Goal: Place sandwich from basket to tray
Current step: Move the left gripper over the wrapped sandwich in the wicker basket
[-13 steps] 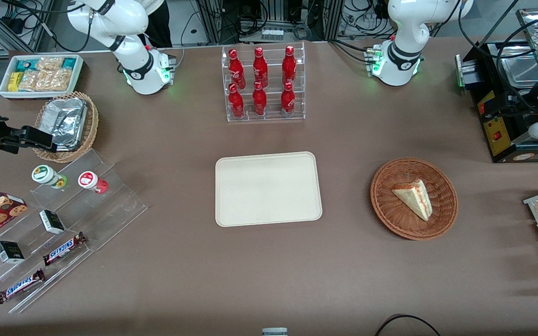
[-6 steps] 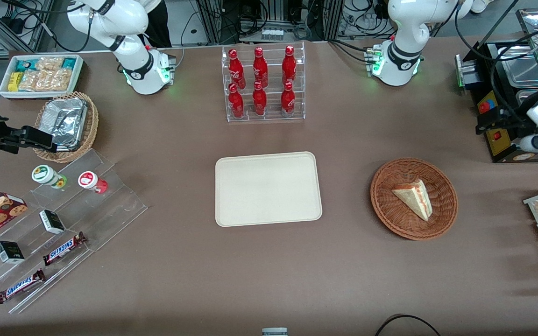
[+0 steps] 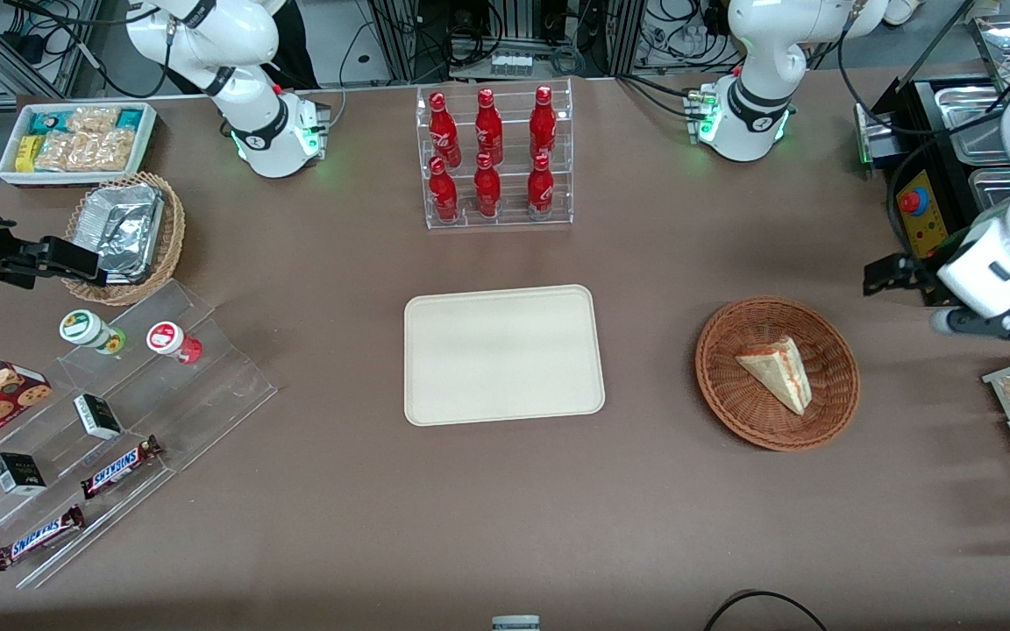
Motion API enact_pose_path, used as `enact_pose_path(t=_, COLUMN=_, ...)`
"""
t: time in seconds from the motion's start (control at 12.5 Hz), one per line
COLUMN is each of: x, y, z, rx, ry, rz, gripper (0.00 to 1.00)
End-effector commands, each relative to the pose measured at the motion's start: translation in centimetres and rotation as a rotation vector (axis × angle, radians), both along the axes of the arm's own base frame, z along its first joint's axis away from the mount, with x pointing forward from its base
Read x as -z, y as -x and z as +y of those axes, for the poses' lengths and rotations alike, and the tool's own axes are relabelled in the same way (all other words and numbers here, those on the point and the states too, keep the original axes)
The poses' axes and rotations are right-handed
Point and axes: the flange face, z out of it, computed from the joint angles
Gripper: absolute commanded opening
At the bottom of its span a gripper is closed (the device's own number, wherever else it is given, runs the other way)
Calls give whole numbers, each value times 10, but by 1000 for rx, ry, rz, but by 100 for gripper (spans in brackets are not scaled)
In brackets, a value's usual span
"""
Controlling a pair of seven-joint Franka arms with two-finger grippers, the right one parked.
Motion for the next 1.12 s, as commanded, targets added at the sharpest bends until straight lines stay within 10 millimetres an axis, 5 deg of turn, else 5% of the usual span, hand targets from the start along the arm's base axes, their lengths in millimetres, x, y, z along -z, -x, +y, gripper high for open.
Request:
enact_pose_path(t=0.0, x=29, y=-1, z=-3, rx=-20, ry=-14, rz=-22, gripper=100)
enact_pose_path(t=0.56, x=94, y=-17, z=-22, rx=-196, ry=-32, rz=-63, gripper=100)
enact_pose_path(t=0.8, x=116, y=-15, z=-49, rx=-467, ry=-59, rz=-77, gripper=100)
enact_pose_path(t=1.04, x=135, y=-18, z=-51, rx=-703, ry=-73, rz=-82, gripper=100)
